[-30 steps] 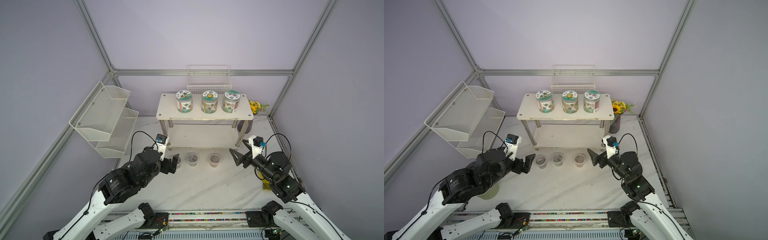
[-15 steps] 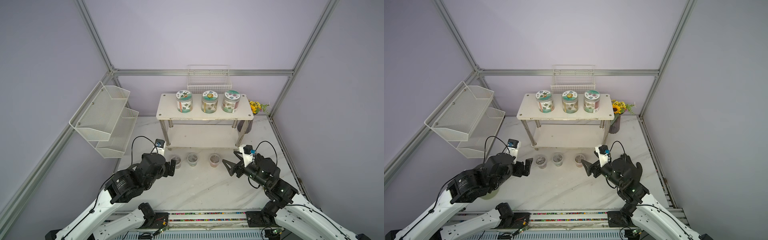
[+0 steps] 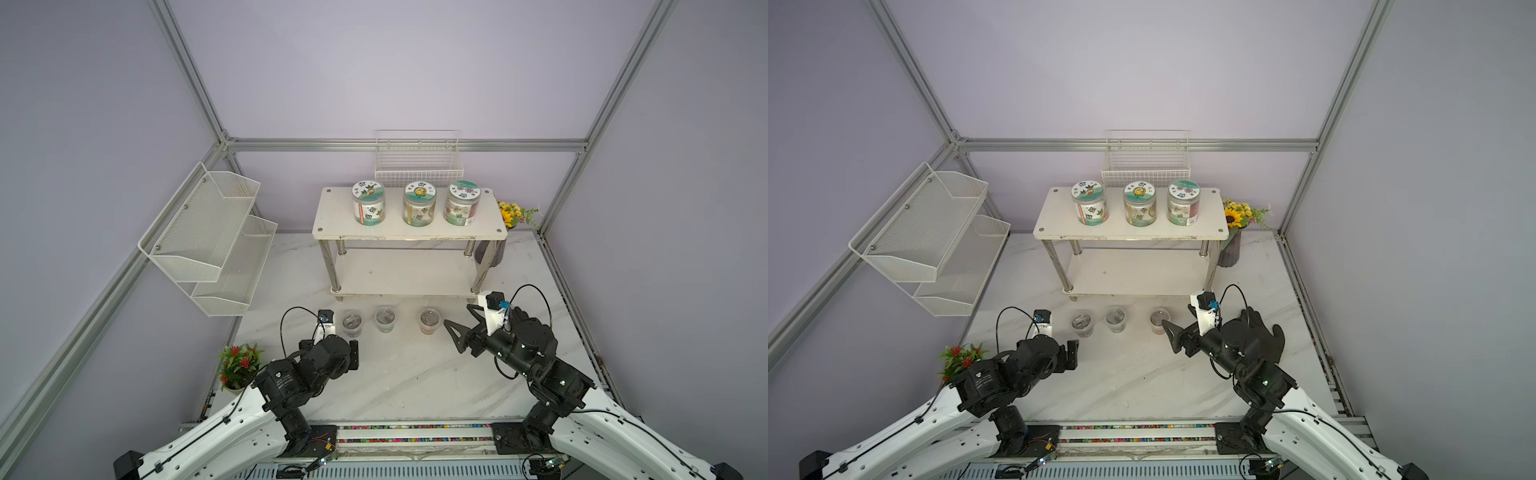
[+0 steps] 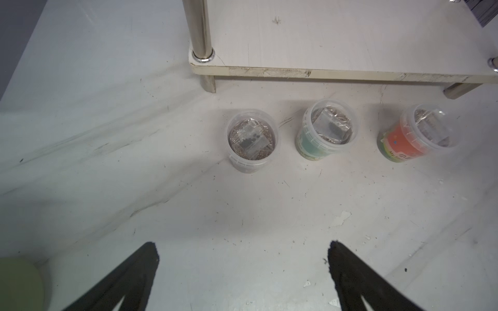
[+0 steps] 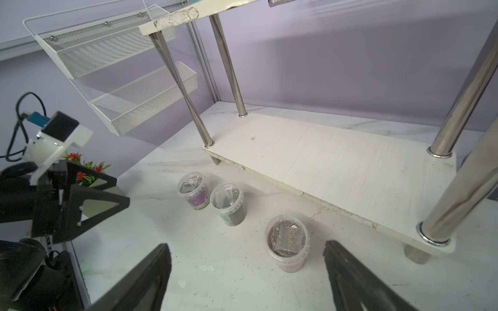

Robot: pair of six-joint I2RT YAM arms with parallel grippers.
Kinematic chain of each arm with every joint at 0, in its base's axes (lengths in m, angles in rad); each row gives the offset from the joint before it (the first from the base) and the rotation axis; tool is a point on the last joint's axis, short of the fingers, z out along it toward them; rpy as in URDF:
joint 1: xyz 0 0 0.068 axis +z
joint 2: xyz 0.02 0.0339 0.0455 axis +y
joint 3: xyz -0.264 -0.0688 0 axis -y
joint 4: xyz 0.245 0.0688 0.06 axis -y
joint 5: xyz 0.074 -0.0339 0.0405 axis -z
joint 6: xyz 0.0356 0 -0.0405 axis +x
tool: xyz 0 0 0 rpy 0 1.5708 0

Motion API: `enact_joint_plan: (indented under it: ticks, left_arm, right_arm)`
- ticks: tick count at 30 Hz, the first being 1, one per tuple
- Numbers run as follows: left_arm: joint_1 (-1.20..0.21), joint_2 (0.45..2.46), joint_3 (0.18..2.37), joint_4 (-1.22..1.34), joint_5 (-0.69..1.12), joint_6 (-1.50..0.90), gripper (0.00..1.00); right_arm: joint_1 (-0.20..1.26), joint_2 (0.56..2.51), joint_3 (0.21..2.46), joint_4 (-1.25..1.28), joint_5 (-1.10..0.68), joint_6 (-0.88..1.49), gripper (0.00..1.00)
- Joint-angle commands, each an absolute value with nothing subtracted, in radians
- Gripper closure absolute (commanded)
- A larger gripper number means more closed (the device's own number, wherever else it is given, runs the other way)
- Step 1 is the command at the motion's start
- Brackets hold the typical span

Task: Place the seed container on the shelf
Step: Pick up the seed jar at the center of the board.

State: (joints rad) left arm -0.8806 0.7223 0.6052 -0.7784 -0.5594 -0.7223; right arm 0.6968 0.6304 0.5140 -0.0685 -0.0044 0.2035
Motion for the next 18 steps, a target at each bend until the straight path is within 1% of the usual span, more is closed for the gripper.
enact_joint_plan:
  ticks: [1,4,7,15,18]
  left_arm:
    - [-0.94,0.772,0.541,-0.586,-0.655,-0.788,0.01]
    - [-1.001,0.818,0.471,-0.481,-0.746,-0.791,0.0]
    - [-1.034,0.852,0.397,-0.379,-0.794,-0.798,0.0]
    - [-1.042,0.934,0.202,-0.018,-0.83,-0.731,0.0]
    - [-1.039,0.984,0.17,0.053,-0.875,-0.736,0.0]
  right_arm:
    - [0.702,0.608,0.493,-0.052,0.017,0.212,0.08]
    - [0.702,0.601,0.491,-0.059,0.02,0.209,0.08]
    - [0.701,0.597,0.489,-0.06,0.02,0.204,0.08]
    - [0.703,0.616,0.488,-0.049,0.022,0.183,0.08]
    - [0.703,0.624,0.488,-0.045,0.022,0.179,0.07]
